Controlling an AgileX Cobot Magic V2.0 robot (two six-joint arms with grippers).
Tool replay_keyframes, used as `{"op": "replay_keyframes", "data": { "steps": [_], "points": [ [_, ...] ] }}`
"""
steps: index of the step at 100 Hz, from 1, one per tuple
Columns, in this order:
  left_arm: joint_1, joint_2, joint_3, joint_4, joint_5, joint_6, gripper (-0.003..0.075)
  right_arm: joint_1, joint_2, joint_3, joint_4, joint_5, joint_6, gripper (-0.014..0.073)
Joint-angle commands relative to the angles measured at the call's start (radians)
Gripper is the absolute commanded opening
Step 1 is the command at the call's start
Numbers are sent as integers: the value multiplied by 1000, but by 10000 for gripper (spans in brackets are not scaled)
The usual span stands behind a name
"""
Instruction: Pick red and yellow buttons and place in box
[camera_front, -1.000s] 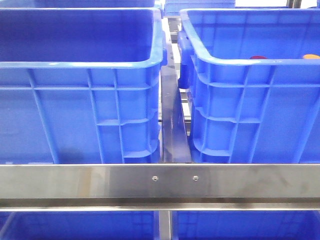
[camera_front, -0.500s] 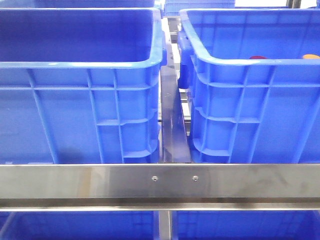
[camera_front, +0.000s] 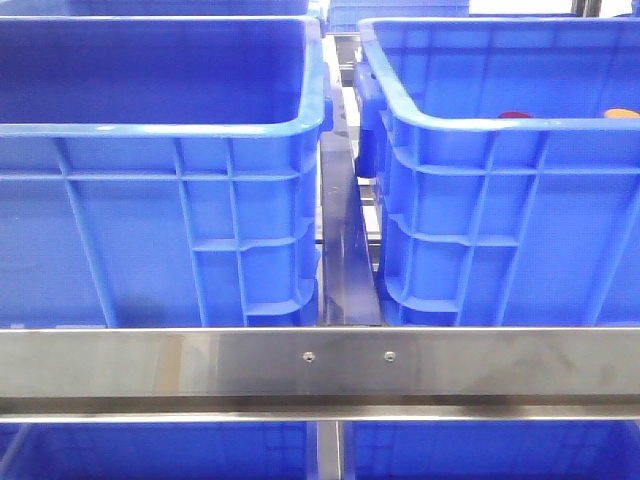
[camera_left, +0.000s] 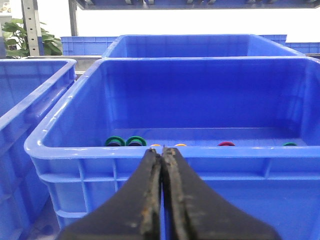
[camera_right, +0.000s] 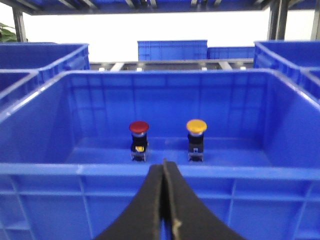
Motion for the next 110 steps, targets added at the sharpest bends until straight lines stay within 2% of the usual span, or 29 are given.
{"op": "replay_keyframes", "data": {
  "steps": [1, 29, 110],
  "points": [
    [2, -32, 49, -9, -73, 1, -19, -3, -26, -8, 10, -105, 7, -67],
    [2, -32, 49, -9, -73, 1, -19, -3, -26, 19, 14, -168, 9, -67],
    [2, -32, 49, -9, -73, 1, -19, -3, -26, 19, 14, -166, 9, -67]
  ]
}}
